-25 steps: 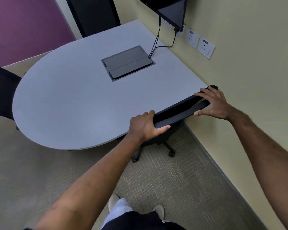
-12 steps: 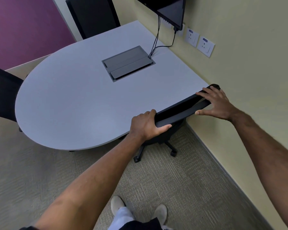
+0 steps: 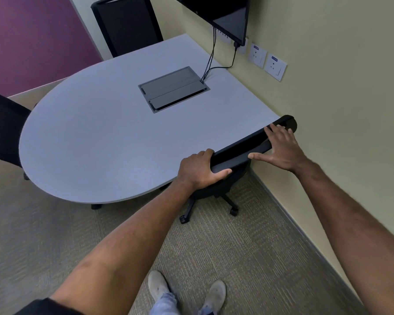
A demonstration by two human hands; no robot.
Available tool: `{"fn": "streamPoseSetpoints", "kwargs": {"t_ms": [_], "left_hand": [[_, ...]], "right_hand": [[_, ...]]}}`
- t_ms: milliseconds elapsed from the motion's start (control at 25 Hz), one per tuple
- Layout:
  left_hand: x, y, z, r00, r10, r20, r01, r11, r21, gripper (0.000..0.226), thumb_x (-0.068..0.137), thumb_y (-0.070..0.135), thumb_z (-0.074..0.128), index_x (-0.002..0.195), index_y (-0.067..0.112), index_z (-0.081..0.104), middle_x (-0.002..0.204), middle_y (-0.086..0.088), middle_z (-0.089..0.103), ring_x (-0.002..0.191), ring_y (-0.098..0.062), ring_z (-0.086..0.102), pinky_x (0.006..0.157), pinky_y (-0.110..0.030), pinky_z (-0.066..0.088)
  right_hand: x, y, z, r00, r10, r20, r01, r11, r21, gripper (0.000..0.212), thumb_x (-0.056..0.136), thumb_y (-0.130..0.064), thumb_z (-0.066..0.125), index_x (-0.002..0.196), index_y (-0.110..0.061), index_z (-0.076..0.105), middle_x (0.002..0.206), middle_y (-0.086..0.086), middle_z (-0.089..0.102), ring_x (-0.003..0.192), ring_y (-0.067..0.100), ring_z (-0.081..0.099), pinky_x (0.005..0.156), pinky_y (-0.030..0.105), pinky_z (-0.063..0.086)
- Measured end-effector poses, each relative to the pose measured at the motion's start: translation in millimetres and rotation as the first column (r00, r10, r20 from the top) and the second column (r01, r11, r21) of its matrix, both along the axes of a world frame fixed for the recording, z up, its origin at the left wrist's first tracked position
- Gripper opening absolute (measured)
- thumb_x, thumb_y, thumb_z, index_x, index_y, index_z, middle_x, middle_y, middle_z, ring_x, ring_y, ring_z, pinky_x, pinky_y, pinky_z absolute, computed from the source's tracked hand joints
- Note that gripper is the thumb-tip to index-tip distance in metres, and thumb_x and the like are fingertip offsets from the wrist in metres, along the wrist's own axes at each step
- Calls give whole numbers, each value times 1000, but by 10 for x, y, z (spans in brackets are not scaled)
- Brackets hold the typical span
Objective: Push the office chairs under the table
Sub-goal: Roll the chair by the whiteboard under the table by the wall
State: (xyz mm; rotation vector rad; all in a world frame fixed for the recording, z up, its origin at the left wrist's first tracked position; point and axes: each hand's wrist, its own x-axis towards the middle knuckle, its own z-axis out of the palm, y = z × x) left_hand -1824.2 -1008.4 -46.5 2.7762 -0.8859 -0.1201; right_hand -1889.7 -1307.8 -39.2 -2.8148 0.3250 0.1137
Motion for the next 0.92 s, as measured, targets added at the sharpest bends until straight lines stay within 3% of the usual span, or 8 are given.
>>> {"fn": "streamPoseSetpoints", "kwargs": {"t_ms": [200,360,560,760,920], "left_hand": [[-125,44,41,999,-43,-31,43,999,-3,88,84,92,35,139,25,52,129,1,68,106,-24,66,87,-46,57],[-186,191,61,993,-101,-65,100,995,-23,81,92,84,40,145,24,48,136,-3,65,112,-26,64,90,-48,56],[-229,524,83,993,-118,-25,118,993,1,84,90,86,23,142,25,49,131,-3,66,107,-26,63,87,-45,53],[-220,877,85,998,-58,23,58,998,13,83,98,80,24,151,20,45,147,-7,60,122,-31,61,94,-47,50],[-158,1152,165,993,-52,101,46,997,54,73,103,71,29,149,17,47,147,-8,59,120,-33,61,96,-47,46]], "right_hand": [[-124,332,-9,997,-65,35,65,998,2,151,60,-114,14,170,-11,14,179,11,11,166,28,6,136,50,1],[-228,639,-35,987,-145,68,145,989,-1,122,83,-97,25,169,-11,19,179,9,13,166,26,4,136,48,0],[-328,1016,-32,971,-200,132,205,978,-25,91,101,-74,39,166,-11,28,177,10,20,166,26,9,136,48,3],[-359,1346,-16,969,-198,146,211,974,-83,87,103,-72,36,164,-11,32,176,9,23,165,26,10,136,48,2],[-322,1555,92,980,-172,105,184,976,-118,86,104,-72,33,166,-12,28,177,8,21,166,26,9,136,49,2]]}}
